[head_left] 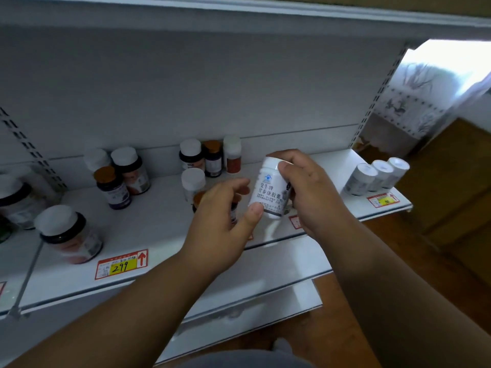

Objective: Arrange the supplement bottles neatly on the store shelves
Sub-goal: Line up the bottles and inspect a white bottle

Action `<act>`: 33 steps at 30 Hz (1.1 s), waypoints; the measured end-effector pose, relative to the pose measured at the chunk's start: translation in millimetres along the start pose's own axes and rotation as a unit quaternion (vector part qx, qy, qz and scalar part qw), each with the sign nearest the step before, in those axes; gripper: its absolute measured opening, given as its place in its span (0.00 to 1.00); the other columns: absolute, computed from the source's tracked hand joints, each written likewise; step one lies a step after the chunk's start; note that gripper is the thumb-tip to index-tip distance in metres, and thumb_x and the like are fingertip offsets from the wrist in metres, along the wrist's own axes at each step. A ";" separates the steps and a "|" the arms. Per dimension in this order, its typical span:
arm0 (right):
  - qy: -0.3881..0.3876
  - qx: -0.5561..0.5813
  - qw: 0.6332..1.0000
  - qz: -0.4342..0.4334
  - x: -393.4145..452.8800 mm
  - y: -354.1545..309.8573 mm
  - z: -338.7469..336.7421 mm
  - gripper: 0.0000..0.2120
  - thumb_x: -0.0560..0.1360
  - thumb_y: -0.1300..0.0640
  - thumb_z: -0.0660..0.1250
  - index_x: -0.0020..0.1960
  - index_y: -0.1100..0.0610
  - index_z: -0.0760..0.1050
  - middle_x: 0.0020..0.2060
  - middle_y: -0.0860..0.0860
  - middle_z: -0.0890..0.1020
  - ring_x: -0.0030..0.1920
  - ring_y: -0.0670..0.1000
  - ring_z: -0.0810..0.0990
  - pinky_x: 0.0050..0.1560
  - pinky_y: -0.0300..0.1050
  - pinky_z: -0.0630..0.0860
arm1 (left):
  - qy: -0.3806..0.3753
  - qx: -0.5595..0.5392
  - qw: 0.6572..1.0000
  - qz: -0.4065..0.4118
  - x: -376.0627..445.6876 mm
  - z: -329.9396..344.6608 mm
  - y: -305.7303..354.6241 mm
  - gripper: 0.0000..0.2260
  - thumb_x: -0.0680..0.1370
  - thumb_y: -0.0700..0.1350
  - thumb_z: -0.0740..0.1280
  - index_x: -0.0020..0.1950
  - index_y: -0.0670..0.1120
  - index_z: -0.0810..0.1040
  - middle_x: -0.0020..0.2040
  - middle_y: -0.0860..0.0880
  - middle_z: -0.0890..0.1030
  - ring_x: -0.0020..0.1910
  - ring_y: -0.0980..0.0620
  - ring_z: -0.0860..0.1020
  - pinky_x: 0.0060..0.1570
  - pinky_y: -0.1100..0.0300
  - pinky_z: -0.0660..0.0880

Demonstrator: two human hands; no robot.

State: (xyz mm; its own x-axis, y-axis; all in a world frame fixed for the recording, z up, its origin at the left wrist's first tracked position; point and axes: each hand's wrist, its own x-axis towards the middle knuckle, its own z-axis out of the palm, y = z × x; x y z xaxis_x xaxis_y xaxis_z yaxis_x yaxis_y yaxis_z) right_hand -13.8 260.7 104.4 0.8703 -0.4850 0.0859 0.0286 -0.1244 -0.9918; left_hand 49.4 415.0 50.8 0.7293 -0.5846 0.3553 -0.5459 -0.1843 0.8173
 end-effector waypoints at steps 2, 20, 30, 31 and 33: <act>0.013 -0.002 1.000 -0.008 -4.6 -0.6 -17.2 0.10 0.78 0.55 0.59 0.49 0.48 0.79 0.42 0.51 0.81 0.43 0.51 0.80 0.42 0.54 0.78 | -0.008 0.025 0.999 0.019 3.6 13.4 9.2 0.28 0.75 0.66 0.57 0.68 0.51 0.70 0.59 0.56 0.76 0.58 0.56 0.74 0.56 0.50 0.74; 0.079 -0.095 0.990 -0.062 82.6 34.6 -306.8 0.12 0.74 0.44 0.66 0.52 0.50 0.74 0.47 0.53 0.81 0.47 0.53 0.83 0.48 0.57 0.82 | 0.065 0.023 0.998 0.013 106.0 267.9 86.1 0.24 0.80 0.59 0.47 0.65 0.49 0.73 0.59 0.54 0.76 0.59 0.59 0.73 0.59 0.64 0.68; 0.024 -0.270 0.961 -0.056 165.8 61.5 -319.8 0.12 0.72 0.53 0.72 0.53 0.47 0.74 0.50 0.45 0.78 0.44 0.42 0.77 0.36 0.35 0.74 | -0.062 0.316 0.946 0.037 135.2 314.9 69.4 0.20 0.75 0.48 0.65 0.68 0.49 0.72 0.66 0.49 0.76 0.63 0.48 0.74 0.63 0.54 0.69; 0.006 -0.301 0.952 -0.058 174.7 64.2 -319.0 0.13 0.71 0.53 0.72 0.53 0.47 0.74 0.50 0.45 0.78 0.43 0.45 0.77 0.36 0.35 0.73 | -0.062 0.329 0.942 0.038 133.9 318.9 69.1 0.22 0.75 0.48 0.66 0.69 0.49 0.72 0.67 0.49 0.75 0.63 0.48 0.74 0.64 0.53 0.69; -0.044 -0.358 0.930 -0.076 190.1 70.0 -320.0 0.14 0.71 0.54 0.72 0.54 0.48 0.74 0.49 0.46 0.79 0.44 0.49 0.77 0.36 0.37 0.71 | -0.071 0.348 0.934 0.039 130.6 326.9 66.7 0.24 0.75 0.48 0.67 0.70 0.49 0.69 0.68 0.49 0.74 0.63 0.48 0.74 0.64 0.53 0.69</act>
State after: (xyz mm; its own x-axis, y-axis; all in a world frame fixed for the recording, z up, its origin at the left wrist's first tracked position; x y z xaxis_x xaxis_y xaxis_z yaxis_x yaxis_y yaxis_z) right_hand -3.7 -117.1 81.5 0.9211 -0.3454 0.1798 -0.1528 -0.7453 -0.6489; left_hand -26.6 68.1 3.5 0.6413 -0.7076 0.2968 -0.7668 -0.5767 0.2820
